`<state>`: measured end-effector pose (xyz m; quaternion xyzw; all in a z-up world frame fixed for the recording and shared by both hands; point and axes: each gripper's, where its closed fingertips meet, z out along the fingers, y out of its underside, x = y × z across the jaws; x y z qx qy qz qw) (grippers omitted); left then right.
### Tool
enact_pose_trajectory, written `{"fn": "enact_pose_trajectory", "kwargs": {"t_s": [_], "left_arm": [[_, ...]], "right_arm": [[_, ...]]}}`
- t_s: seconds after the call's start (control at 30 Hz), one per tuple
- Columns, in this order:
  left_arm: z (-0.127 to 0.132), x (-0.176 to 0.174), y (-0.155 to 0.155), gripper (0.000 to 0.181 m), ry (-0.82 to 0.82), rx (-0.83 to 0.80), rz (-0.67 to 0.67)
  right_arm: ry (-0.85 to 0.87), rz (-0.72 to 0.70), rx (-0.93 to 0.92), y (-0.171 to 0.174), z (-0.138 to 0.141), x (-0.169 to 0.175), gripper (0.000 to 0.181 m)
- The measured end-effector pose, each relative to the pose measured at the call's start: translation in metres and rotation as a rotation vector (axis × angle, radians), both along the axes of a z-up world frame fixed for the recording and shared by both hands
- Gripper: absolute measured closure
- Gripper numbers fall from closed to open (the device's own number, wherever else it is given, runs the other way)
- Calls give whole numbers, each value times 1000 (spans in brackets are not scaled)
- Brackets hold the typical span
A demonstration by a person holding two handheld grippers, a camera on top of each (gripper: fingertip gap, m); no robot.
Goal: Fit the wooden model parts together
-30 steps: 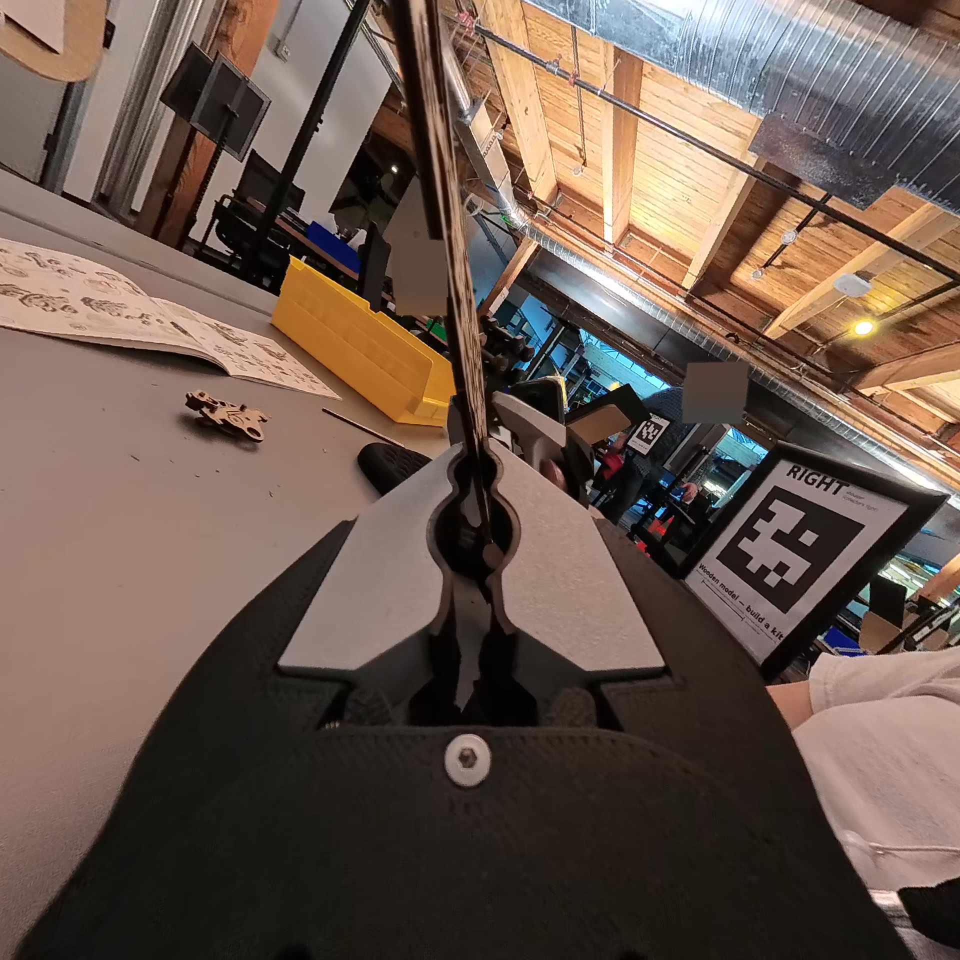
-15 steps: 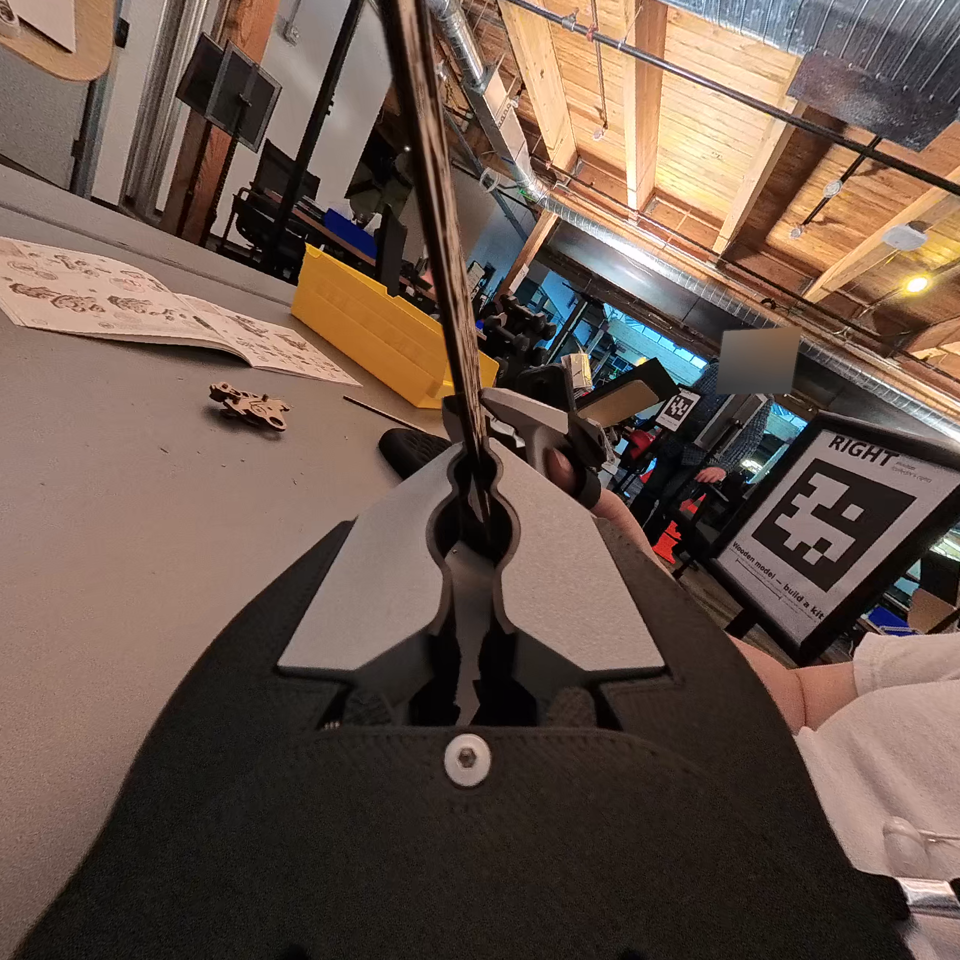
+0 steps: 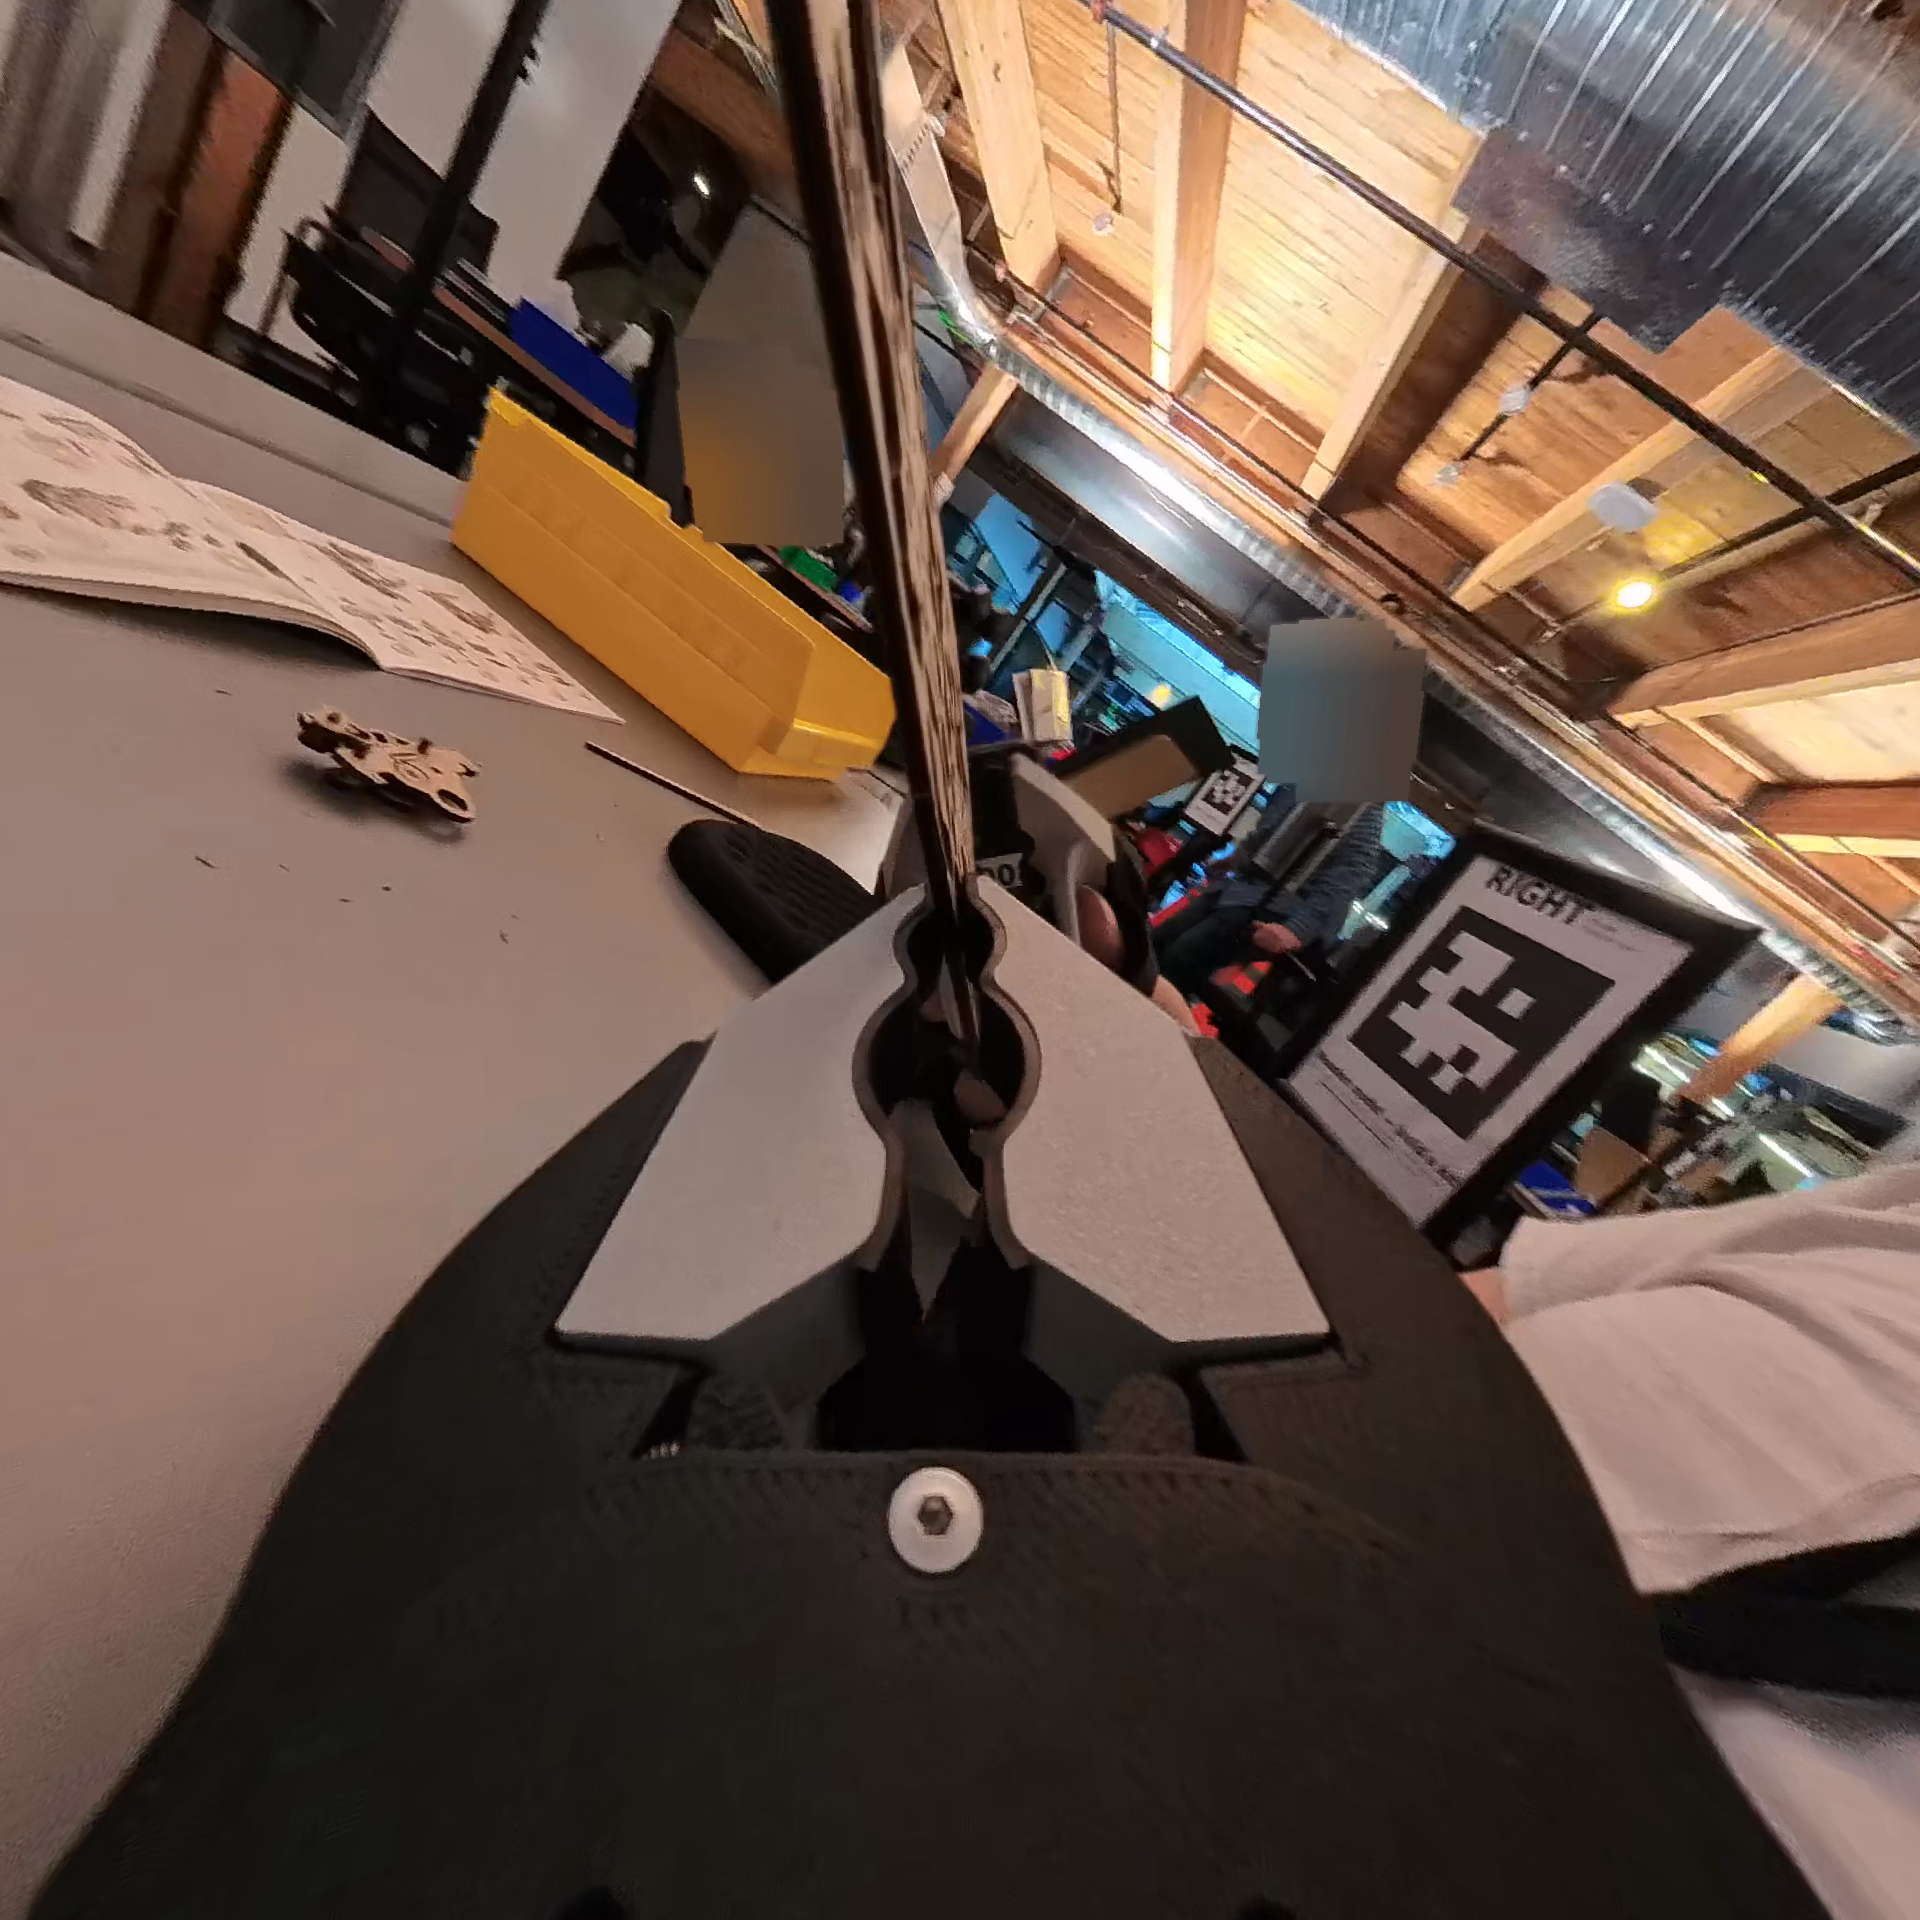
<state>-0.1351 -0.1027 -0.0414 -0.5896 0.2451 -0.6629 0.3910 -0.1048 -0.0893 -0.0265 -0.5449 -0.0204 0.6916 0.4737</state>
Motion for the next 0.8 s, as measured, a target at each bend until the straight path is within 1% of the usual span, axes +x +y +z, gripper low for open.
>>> {"fn": "enact_pose_trajectory", "kwargs": {"t_s": [0.1,0.27,0.4,0.5,0.67,0.73,0.77,0.8], "left_arm": [[7,-5,-2,180,-7,4,-43],[19,-17,4,181,-89,-25,-24],[17,-20,4,181,-74,-10,-10],[13,-21,7,181,-69,-14,13],[8,-20,8,181,-57,-8,32],[9,-19,7,181,-48,8,37],[9,-18,7,181,-49,10,38],[10,-17,7,181,-50,10,38]], "right_arm": [[-8,-13,17,-5,1,-3,181],[-34,-4,31,-11,3,-14,181],[-34,-22,19,-8,0,-17,180],[-15,-38,3,-5,1,-16,172],[-99,-45,-4,-3,-6,-22,168],[-119,-73,-4,0,-8,-19,172],[-113,-70,1,-1,-7,-19,177],[-105,-62,-2,-1,-6,-18,177]]}}
